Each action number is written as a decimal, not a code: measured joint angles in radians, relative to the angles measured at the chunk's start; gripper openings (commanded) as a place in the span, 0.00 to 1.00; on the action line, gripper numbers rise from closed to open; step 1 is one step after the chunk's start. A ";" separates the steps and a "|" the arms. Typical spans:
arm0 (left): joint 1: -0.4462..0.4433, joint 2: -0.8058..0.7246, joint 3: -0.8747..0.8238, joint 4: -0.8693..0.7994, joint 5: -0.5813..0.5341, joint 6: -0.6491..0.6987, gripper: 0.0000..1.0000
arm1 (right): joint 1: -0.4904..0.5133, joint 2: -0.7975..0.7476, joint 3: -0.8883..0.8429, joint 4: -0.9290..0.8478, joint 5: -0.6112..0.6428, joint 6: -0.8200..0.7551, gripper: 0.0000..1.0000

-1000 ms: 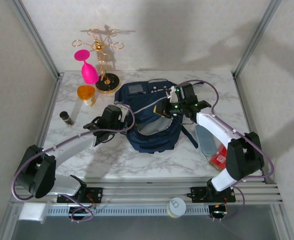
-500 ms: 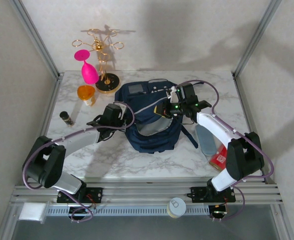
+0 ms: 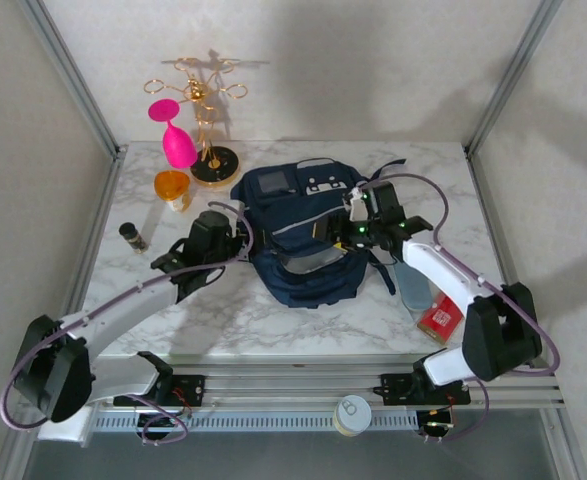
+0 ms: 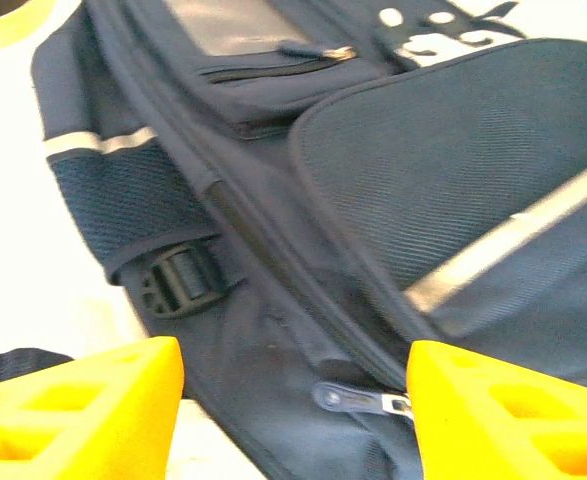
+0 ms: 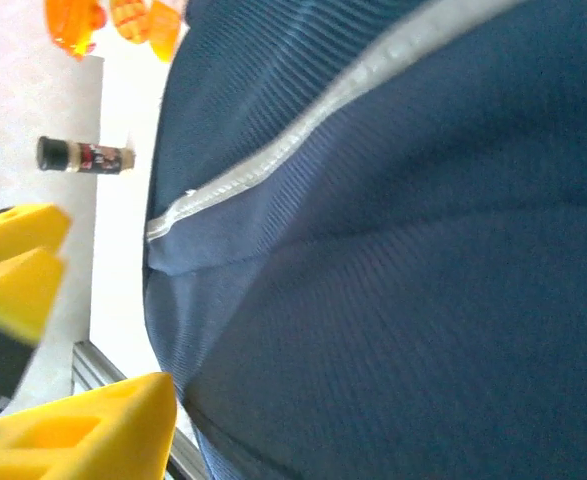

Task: Pack the student bag
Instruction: Unzip the student bag at the center of the table, then pick up the pencil pouch from the middle-right of the table.

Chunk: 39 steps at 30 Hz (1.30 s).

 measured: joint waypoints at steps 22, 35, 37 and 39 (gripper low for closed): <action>-0.568 0.622 0.446 0.216 0.035 -0.472 0.59 | -0.543 -0.329 -0.276 -0.147 0.253 0.003 0.99; -0.543 1.011 0.669 0.274 0.064 -0.593 0.42 | -0.613 -0.142 -0.397 0.039 0.267 -0.001 0.99; -0.539 1.032 0.692 0.290 0.069 -0.603 0.40 | -0.613 -0.132 -0.410 0.051 0.252 -0.005 0.99; -0.532 1.051 0.720 0.291 0.068 -0.604 0.36 | -0.613 -0.138 -0.426 0.058 0.238 -0.009 0.99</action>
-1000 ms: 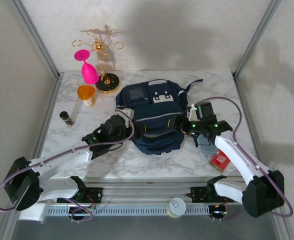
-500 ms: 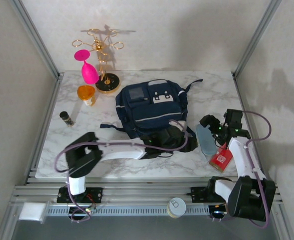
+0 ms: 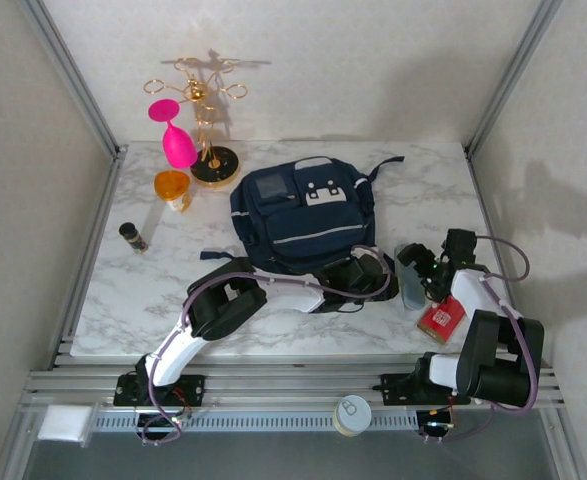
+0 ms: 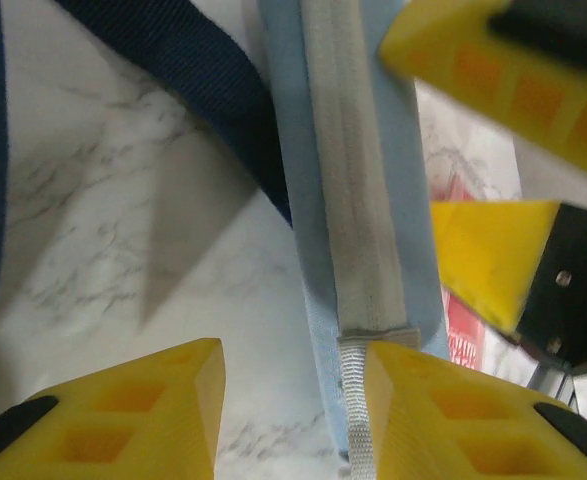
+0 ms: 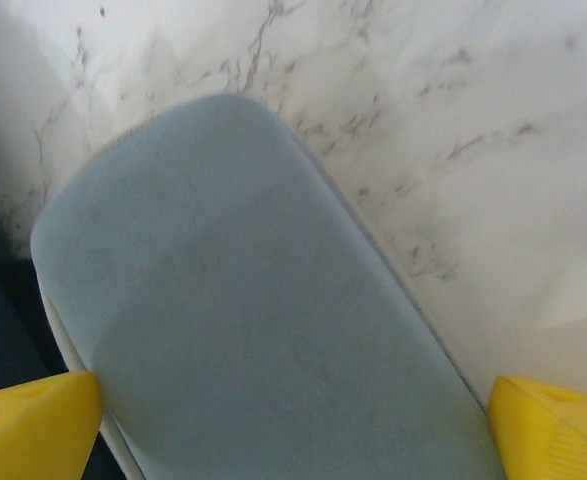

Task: Pack the student bag
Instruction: Pick up the pencil pouch from the middle-right of the table.

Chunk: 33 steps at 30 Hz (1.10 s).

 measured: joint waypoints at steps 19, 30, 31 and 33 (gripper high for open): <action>0.054 0.010 -0.021 -0.016 -0.016 0.018 0.35 | -0.080 -0.107 -0.066 -0.033 -0.117 -0.022 0.97; 0.039 0.026 0.041 -0.097 -0.038 0.037 0.27 | -0.090 -0.058 -0.105 0.048 -0.260 -0.039 0.80; 0.040 0.027 0.041 -0.101 -0.042 0.037 0.27 | -0.090 -0.068 -0.105 0.050 -0.274 -0.041 0.77; 0.040 0.027 0.041 -0.109 -0.051 0.040 0.25 | -0.090 -0.092 -0.105 0.052 -0.290 -0.045 0.70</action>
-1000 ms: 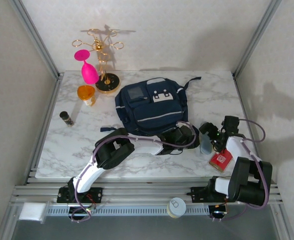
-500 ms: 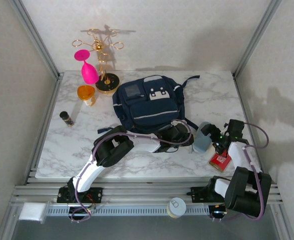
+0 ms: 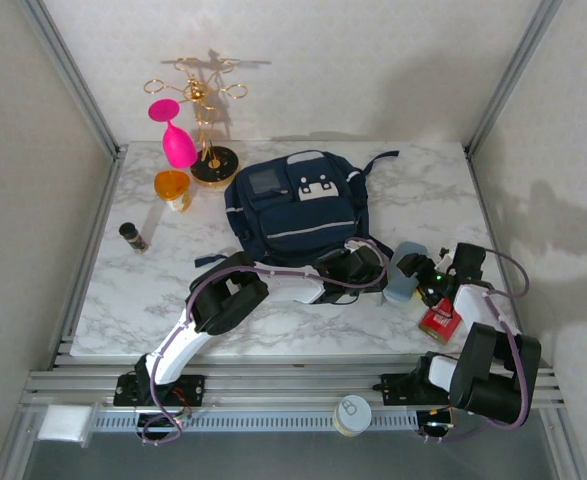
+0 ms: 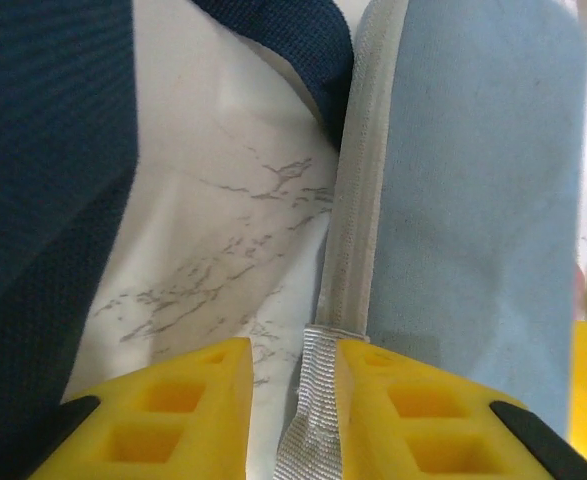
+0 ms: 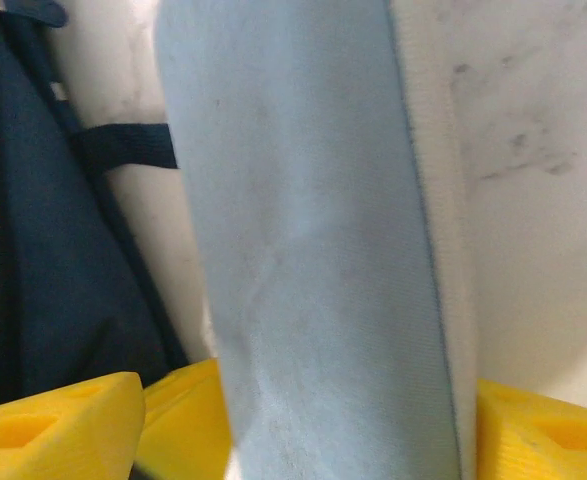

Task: Pack the student bag
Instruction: Pick up the pencil pouch from the middle-right of the table.

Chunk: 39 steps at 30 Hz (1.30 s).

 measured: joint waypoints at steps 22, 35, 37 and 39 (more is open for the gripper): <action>0.000 0.011 0.029 -0.049 -0.013 0.012 0.29 | -0.002 -0.039 0.002 0.022 -0.036 -0.036 0.17; -0.003 -0.315 -0.179 -0.028 0.074 0.061 0.46 | -0.002 -0.179 0.127 -0.118 -0.037 -0.028 0.16; -0.003 -0.435 -0.237 -0.027 0.084 0.089 0.49 | -0.002 -0.195 0.158 -0.131 -0.050 -0.027 0.16; -0.002 -0.544 -0.275 -0.043 0.080 0.138 0.53 | -0.002 -0.202 0.183 -0.144 -0.065 -0.027 0.16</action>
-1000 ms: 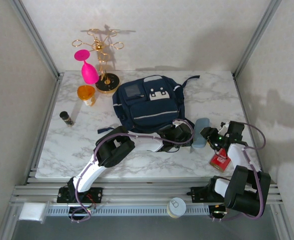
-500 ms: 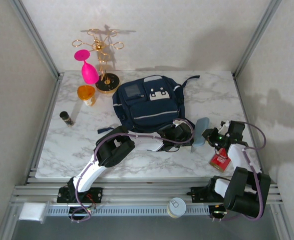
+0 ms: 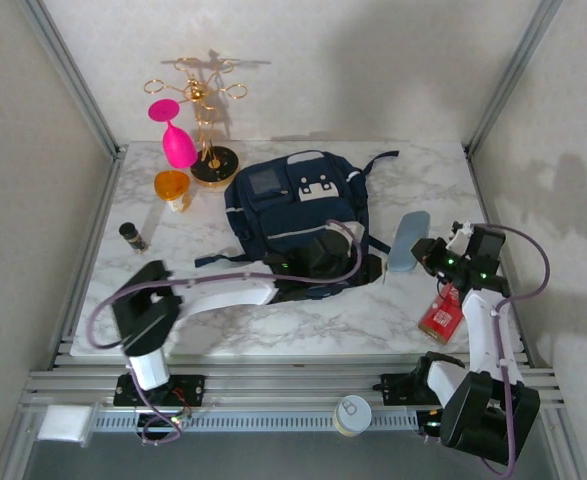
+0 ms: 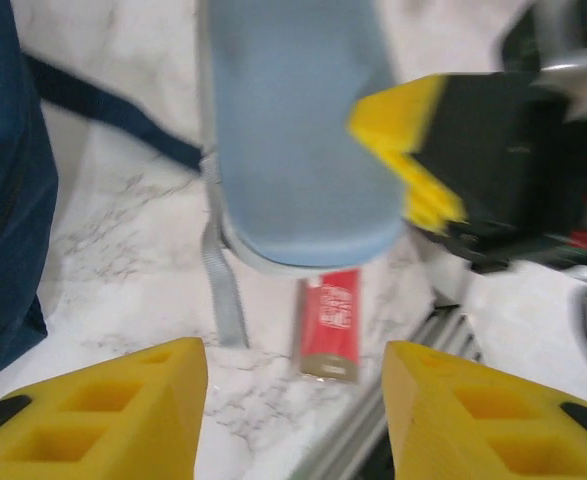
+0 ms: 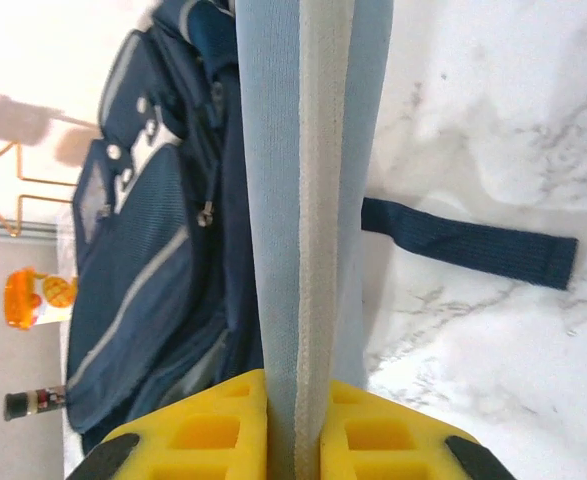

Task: Pack the student bag
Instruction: Pick up the pencil pouch from the middle-right of the table, then open the student bag at the center of the table.

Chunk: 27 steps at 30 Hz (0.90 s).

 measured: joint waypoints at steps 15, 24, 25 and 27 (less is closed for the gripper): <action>0.063 -0.064 -0.091 -0.359 -0.326 0.526 0.75 | 0.099 -0.040 0.043 -0.087 -0.120 0.030 0.17; 0.063 0.063 -0.043 -0.363 -0.449 0.676 0.72 | 0.099 -0.059 0.037 -0.083 -0.142 0.045 0.17; 0.061 0.086 -0.027 -0.367 -0.467 0.683 0.70 | 0.099 -0.059 0.037 -0.082 -0.142 0.045 0.17; 0.061 0.120 -0.005 -0.368 -0.500 0.697 0.64 | 0.099 -0.059 0.037 -0.082 -0.142 0.045 0.17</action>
